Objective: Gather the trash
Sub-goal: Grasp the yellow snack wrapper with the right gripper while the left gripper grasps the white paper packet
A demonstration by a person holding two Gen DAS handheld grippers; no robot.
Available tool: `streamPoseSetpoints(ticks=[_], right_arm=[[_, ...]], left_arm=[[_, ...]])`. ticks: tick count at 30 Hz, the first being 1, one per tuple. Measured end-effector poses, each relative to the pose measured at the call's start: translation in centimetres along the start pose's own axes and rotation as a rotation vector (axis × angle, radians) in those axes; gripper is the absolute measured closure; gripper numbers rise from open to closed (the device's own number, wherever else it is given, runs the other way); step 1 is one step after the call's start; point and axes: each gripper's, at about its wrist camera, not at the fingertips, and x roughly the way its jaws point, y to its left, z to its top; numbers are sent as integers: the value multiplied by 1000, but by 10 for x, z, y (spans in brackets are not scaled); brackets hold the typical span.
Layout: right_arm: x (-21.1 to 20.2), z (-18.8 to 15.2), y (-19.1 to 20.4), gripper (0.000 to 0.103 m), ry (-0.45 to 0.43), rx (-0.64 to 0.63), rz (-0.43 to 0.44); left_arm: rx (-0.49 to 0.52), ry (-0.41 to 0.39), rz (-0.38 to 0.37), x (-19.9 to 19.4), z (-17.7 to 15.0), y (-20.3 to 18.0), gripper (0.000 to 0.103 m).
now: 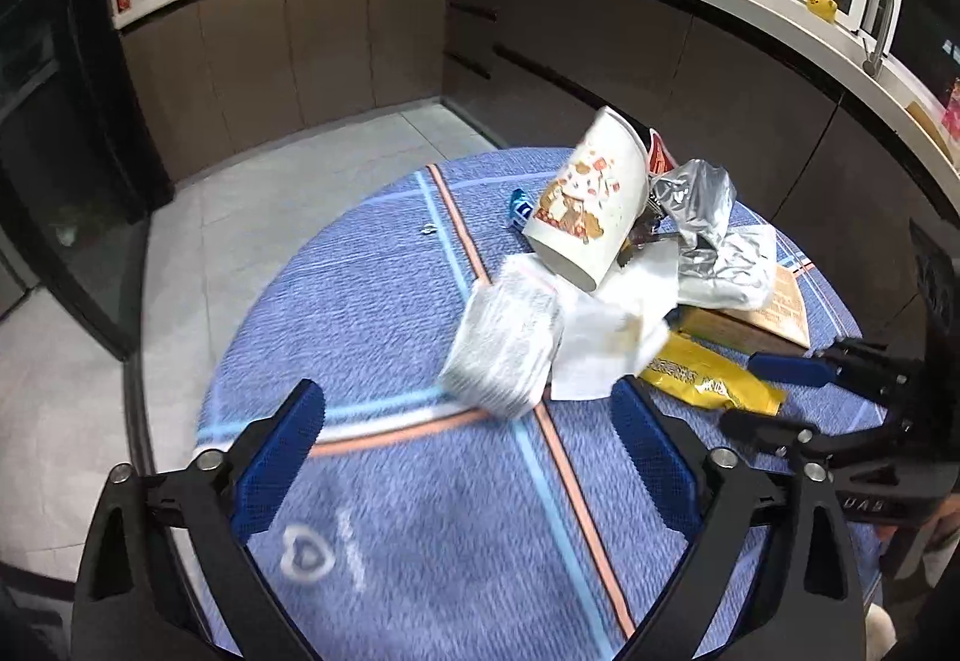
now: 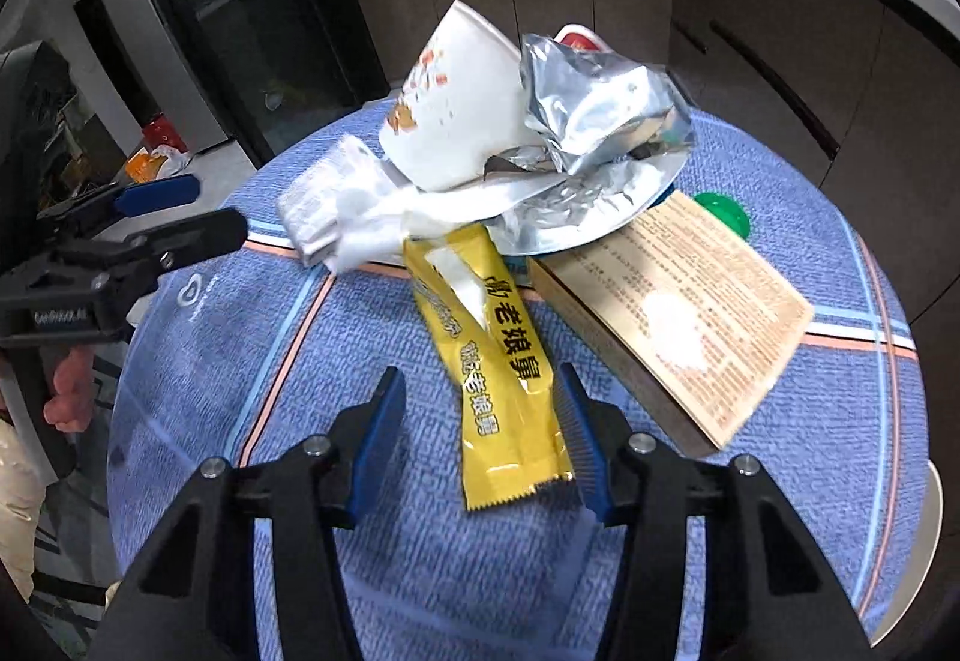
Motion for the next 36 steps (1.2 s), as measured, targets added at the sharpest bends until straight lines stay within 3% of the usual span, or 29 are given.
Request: streamPoseSetpoints(ticks=[8, 19, 21, 23, 31, 32, 34, 36], right_arm=[[-2, -13, -2, 90, 13, -9, -19], [-40, -50, 11, 92, 4, 8, 17], [-48, -56, 8, 92, 0, 22, 18], [-52, -60, 5, 92, 0, 32, 16], [-56, -54, 4, 92, -11, 47, 13], [-56, -55, 4, 92, -12, 49, 12], [-55, -55, 6, 92, -14, 57, 8], [-56, -55, 5, 92, -18, 71, 8]], left_arm=[[-38, 65, -15, 34, 10, 17, 19], [-32, 80, 1, 51, 17, 7, 17], [-28, 82, 8, 52, 17, 5, 21], [-17, 91, 14, 54, 17, 1, 31], [-15, 98, 34, 54, 16, -5, 32], [-19, 98, 33, 54, 17, -4, 38], [-14, 117, 32, 59, 18, -1, 62], [-8, 114, 43, 61, 17, 0, 66]])
